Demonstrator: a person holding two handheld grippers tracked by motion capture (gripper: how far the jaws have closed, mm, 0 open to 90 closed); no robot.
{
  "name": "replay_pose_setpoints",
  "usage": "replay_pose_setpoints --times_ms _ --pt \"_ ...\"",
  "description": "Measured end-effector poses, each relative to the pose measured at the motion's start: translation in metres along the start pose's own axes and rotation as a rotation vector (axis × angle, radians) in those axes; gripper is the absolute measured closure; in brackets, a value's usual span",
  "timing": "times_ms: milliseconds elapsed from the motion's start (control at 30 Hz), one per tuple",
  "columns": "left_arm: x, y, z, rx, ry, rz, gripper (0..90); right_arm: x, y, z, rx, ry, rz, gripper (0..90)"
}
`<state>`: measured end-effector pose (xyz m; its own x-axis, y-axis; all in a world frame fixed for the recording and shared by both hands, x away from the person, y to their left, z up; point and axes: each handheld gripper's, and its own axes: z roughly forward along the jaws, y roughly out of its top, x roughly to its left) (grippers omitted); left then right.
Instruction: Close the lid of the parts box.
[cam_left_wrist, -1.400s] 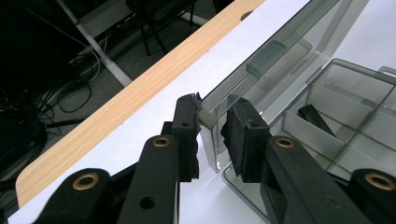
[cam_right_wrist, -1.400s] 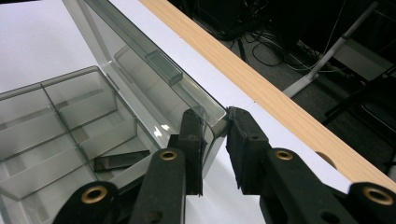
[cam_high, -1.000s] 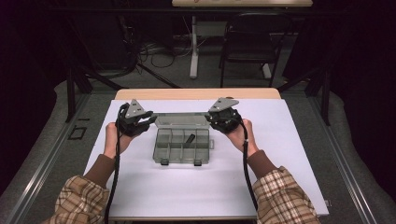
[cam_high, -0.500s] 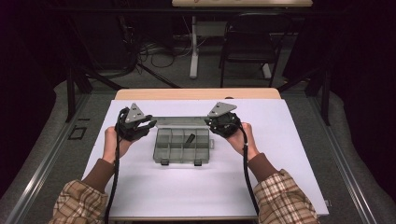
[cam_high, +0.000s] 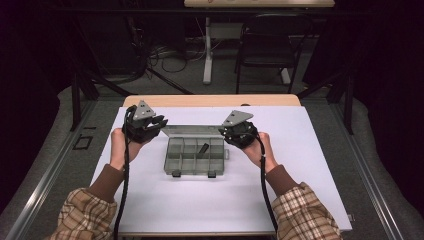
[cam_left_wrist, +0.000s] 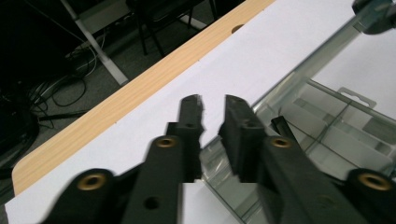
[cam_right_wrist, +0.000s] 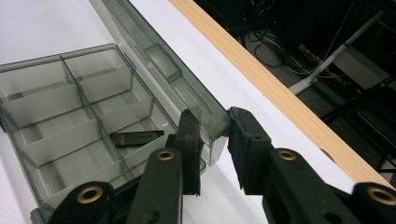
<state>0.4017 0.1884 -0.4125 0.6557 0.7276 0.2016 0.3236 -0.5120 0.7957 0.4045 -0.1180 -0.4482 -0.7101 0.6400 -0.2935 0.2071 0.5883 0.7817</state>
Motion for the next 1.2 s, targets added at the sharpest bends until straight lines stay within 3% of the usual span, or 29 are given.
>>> replay_pose_setpoints --times_ms 200,767,833,967,1067,1200 --pt "0.003 0.004 0.007 0.022 0.015 -0.010 89.2 0.001 -0.001 -0.001 0.000 -0.001 -0.003 73.7" --pt "0.000 -0.006 0.008 0.077 -0.021 0.000 89.2 0.005 -0.004 -0.003 0.001 0.007 0.002 71.6" --pt "-0.001 -0.007 0.007 0.083 -0.025 0.003 89.3 0.005 -0.005 -0.004 0.006 0.019 0.010 67.1" --pt "-0.005 -0.013 0.006 0.092 -0.034 0.005 89.6 0.006 -0.005 -0.005 0.027 0.047 0.028 49.3" --pt "-0.008 -0.020 0.005 0.093 -0.050 -0.001 89.6 0.006 -0.006 -0.008 0.032 0.106 0.054 35.2" --pt "-0.014 -0.028 0.005 0.094 -0.067 -0.003 89.7 0.009 -0.008 -0.012 0.031 0.187 0.066 28.9"
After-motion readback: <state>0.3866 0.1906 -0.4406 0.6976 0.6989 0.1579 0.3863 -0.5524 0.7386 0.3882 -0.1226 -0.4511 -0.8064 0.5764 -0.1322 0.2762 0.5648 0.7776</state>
